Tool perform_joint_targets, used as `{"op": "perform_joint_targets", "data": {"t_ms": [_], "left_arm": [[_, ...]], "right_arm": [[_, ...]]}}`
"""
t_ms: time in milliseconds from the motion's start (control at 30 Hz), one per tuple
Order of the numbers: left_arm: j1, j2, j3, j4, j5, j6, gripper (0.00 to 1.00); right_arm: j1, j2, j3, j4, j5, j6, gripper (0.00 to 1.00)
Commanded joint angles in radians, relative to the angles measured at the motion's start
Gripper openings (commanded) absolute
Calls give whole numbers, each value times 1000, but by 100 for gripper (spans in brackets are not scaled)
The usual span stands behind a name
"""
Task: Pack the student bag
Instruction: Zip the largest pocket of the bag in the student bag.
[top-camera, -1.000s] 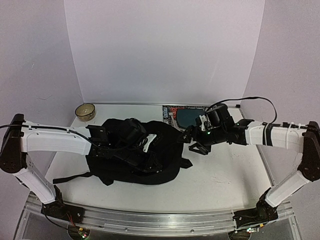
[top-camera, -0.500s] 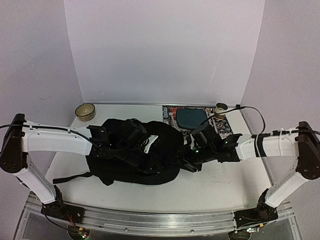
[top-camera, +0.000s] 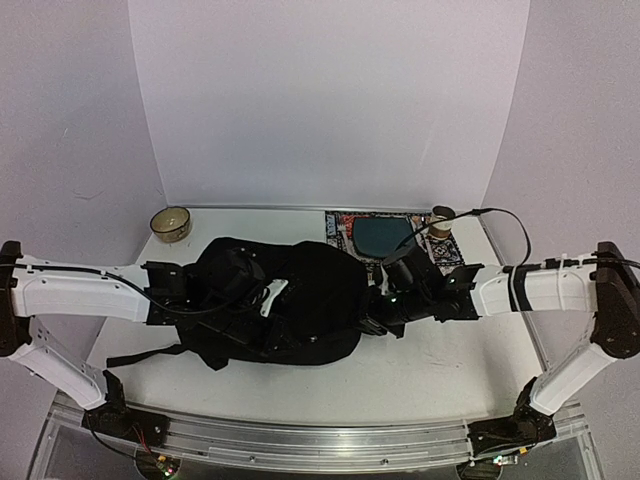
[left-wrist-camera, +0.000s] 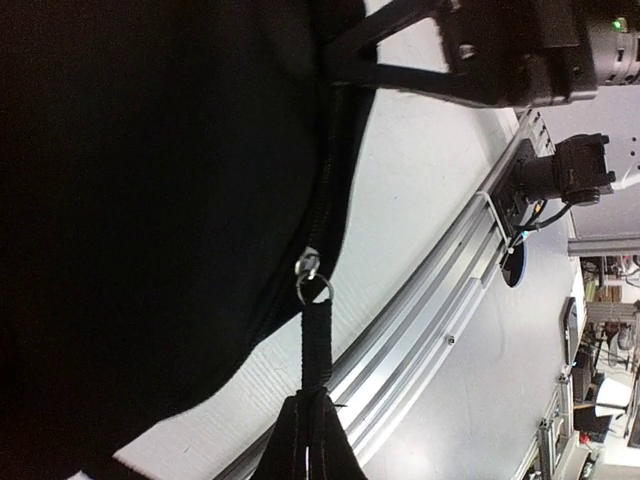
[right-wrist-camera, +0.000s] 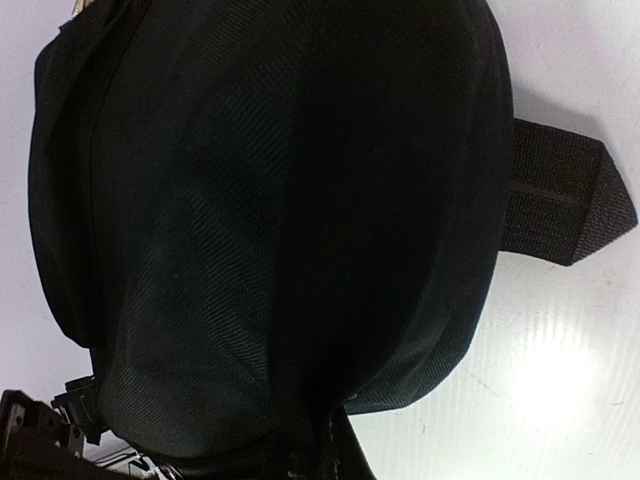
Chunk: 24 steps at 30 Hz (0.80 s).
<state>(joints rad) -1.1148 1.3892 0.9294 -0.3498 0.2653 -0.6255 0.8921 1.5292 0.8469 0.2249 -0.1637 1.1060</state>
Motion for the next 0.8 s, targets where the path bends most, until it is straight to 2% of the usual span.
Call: {"op": "perform_joint_targets", "data": {"t_ms": [0, 200, 500, 767], "left_arm": [[-7, -174, -71, -168, -103, -89, 0], [-5, -346, -124, -300, -223, -193, 0], [-5, -337, -157, -334, -205, -216, 0], [-5, -487, -167, -373, -249, -252, 1]], "right_arm": [[-81, -89, 20, -146, 105, -85, 0], [-119, -130, 16, -194, 76, -161, 0], [-92, -164, -25, -220, -34, -203, 0], [-48, -294, -61, -363, -66, -217, 0]]}}
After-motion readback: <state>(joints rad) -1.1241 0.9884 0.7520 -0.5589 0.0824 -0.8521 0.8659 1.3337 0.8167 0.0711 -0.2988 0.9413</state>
